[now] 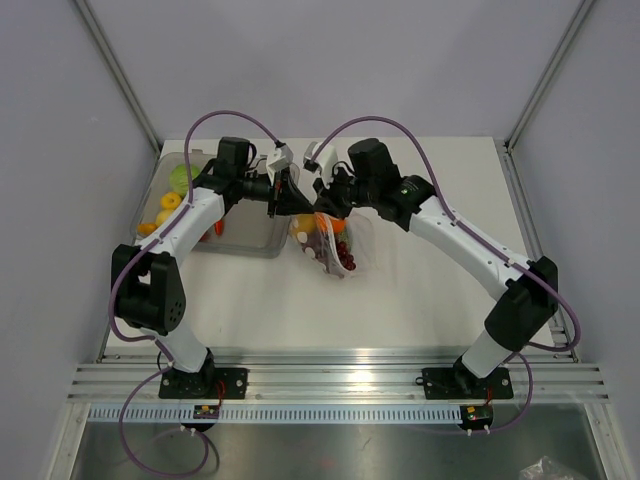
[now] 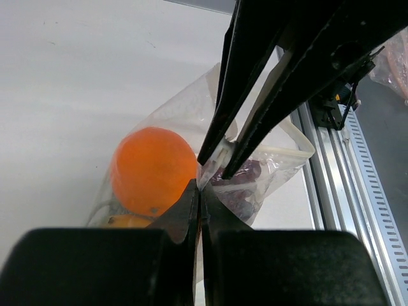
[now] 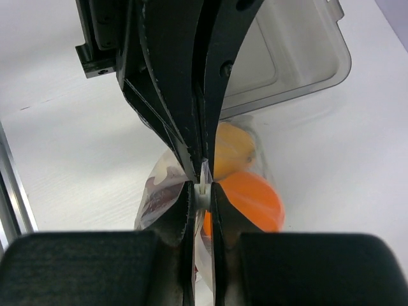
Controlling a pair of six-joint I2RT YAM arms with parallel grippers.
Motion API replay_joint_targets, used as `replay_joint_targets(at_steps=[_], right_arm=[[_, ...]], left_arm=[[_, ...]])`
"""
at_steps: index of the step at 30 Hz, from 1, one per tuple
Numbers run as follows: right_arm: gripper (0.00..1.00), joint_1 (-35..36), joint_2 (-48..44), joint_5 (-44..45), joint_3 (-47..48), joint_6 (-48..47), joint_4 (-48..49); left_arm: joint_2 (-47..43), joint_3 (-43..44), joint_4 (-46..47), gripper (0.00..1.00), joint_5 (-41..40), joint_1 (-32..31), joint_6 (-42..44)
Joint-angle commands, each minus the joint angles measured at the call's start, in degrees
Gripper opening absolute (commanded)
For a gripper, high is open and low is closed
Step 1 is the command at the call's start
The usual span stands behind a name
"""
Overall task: Place the food in the zip-top bag and seal the zipper
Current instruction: Zip the zipper food storage bag at the center of the board.
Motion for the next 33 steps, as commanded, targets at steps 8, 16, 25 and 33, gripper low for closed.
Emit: replay_joint_targets(at_steps=[8, 16, 25, 33], right_arm=[[0.00, 0.0, -4.7, 9.6, -3.5, 2.6, 2.4], [0.04, 0.0, -5.6, 11.7, -5.0, 4.6, 4.0], [0.40, 0.0, -8.5, 8.8, -9.8, 17.2, 16.9], [0.53, 0.0, -7.2, 7.5, -9.6, 20.1, 18.7]], left_arm=[[-2.4, -1.2, 11.1, 0.00, -1.9, 3.2, -6.3], [-2.0, -1.6, 11.5, 0.00, -1.6, 3.4, -6.9], [-1.7, -1.6, 11.6, 0.00, -1.2, 3.4, -6.7], [-1.4, -1.4, 11.6, 0.00, -0.9, 3.4, -6.6]])
